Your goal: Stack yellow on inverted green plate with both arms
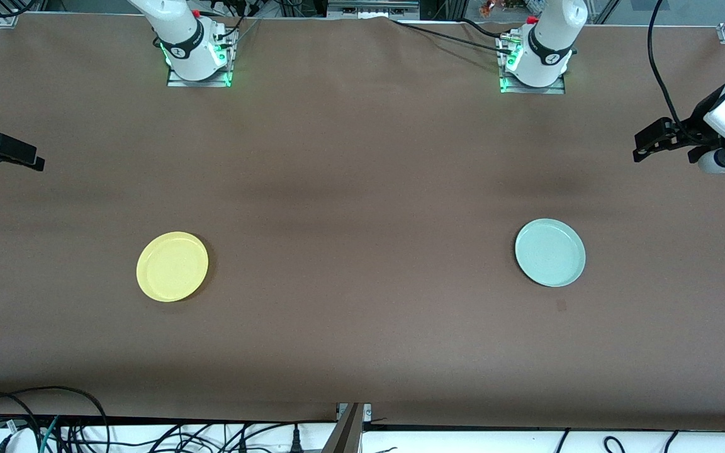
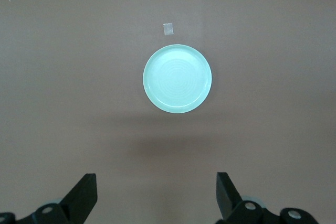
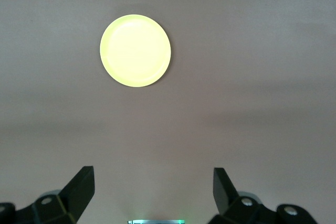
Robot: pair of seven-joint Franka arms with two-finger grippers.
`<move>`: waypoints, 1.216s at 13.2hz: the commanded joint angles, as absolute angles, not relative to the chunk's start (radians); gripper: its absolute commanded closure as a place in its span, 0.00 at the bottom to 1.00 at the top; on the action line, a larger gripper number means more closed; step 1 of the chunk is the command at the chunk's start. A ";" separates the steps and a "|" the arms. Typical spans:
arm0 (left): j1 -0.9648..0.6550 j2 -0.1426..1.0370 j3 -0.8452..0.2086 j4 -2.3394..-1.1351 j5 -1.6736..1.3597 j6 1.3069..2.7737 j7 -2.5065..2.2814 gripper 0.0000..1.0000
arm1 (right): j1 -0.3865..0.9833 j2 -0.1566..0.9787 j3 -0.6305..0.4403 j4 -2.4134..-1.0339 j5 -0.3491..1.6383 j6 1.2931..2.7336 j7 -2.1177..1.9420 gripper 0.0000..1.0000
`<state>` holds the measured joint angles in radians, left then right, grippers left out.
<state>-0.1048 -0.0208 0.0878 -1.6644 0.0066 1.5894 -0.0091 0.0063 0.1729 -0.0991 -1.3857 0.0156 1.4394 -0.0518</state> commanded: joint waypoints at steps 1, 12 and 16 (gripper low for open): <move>-0.101 -0.006 0.086 -1.634 0.034 1.566 0.014 0.00 | -0.003 0.176 -0.095 -1.371 0.035 1.434 -0.054 0.00; -0.100 0.002 0.086 -1.640 0.034 1.566 0.012 0.00 | -0.006 0.192 -0.095 -1.373 0.038 1.433 -0.054 0.00; -0.101 0.005 0.084 -1.635 0.032 1.568 0.011 0.00 | -0.005 0.192 -0.095 -1.373 0.038 1.430 -0.055 0.00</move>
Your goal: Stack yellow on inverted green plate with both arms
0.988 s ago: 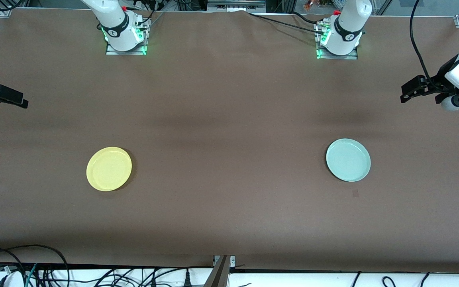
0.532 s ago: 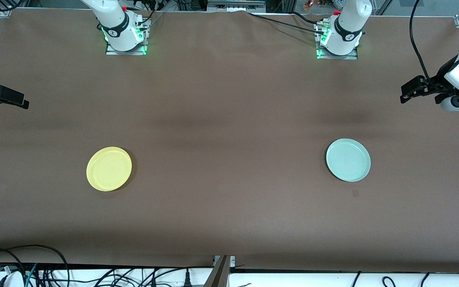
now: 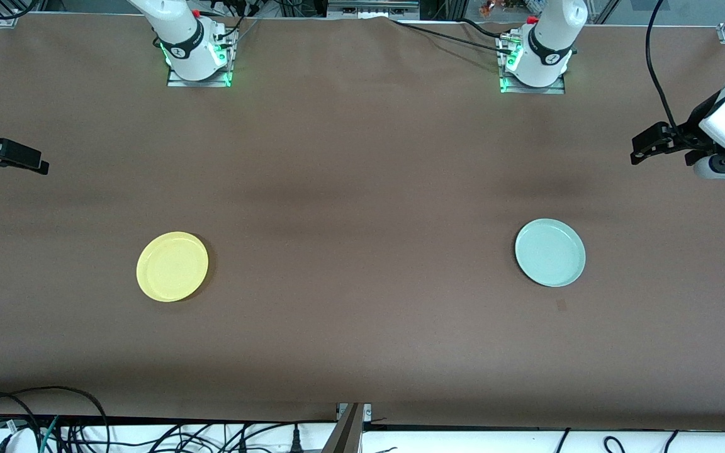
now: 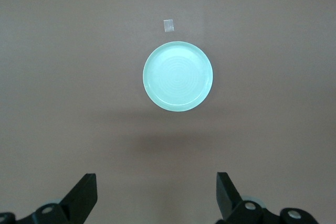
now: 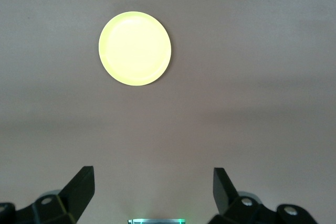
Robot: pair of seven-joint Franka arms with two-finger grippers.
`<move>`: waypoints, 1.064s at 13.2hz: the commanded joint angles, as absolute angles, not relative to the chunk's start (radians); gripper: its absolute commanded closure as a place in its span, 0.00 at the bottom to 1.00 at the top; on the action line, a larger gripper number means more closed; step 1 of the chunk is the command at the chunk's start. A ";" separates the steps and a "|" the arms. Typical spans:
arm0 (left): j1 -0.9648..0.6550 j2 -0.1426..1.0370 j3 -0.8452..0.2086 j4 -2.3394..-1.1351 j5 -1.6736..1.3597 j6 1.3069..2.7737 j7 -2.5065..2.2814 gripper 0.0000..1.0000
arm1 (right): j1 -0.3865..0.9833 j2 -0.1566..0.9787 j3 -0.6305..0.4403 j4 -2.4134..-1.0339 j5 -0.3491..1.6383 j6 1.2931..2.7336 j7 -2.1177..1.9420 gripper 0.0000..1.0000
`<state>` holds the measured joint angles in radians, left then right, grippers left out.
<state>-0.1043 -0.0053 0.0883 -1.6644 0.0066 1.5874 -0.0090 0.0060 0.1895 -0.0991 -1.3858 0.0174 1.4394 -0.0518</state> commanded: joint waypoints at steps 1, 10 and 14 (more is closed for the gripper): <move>-0.101 0.005 0.084 -1.634 0.032 1.568 0.011 0.00 | -0.006 0.195 -0.095 -1.373 0.038 1.430 -0.057 0.00; -0.101 0.009 0.080 -1.632 0.032 1.566 0.028 0.00 | -0.006 0.209 -0.095 -1.376 0.037 1.431 -0.055 0.00; -0.103 0.015 0.080 -1.631 0.046 1.562 0.029 0.00 | -0.006 0.216 -0.095 -1.376 0.031 1.430 -0.057 0.00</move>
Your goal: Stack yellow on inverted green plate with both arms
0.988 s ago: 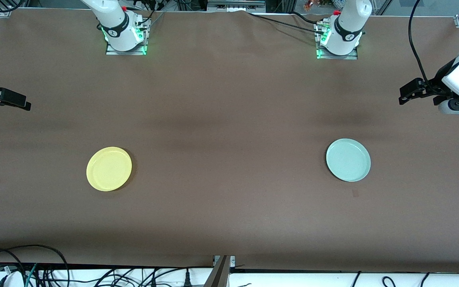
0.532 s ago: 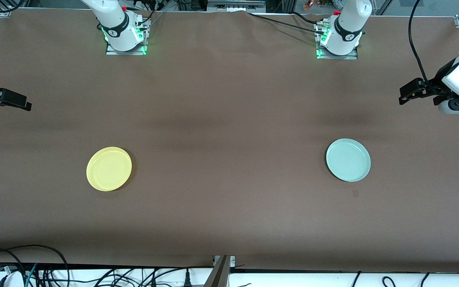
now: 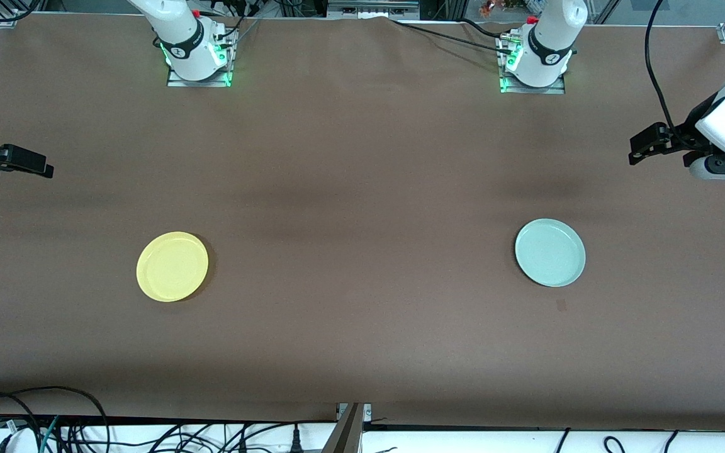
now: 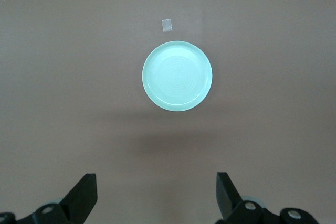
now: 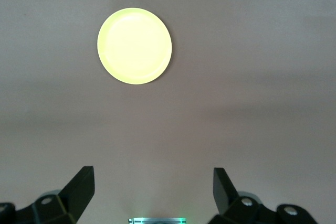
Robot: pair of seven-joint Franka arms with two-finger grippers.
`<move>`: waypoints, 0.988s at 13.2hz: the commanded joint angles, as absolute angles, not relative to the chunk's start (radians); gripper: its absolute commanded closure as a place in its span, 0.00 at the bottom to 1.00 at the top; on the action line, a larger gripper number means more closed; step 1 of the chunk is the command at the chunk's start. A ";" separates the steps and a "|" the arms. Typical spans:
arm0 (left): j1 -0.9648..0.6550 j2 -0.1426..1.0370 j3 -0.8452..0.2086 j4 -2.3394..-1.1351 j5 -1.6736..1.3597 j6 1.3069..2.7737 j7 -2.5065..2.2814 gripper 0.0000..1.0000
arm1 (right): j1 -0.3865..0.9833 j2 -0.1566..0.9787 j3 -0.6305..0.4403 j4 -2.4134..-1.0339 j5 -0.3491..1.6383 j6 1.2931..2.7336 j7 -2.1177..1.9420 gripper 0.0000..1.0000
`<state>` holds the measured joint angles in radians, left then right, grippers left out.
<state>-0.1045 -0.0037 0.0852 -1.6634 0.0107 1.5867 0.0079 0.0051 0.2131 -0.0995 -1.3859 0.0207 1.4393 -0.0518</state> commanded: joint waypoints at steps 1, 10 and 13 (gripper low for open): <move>-0.103 0.017 0.080 -1.631 0.046 1.560 0.029 0.00 | -0.006 0.216 -0.095 -1.376 0.029 1.430 -0.057 0.00; -0.103 0.015 0.078 -1.624 0.035 1.562 0.020 0.00 | -0.006 0.227 -0.095 -1.376 0.023 1.431 -0.057 0.00; -0.104 0.015 0.078 -1.624 0.032 1.562 0.020 0.00 | -0.006 0.230 -0.095 -1.374 0.023 1.431 -0.055 0.00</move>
<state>-0.1050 0.0000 0.0831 -1.6583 0.0131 1.5854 0.0089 0.0042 0.2259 -0.1007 -1.3859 0.0205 1.4393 -0.0518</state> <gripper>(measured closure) 0.000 0.000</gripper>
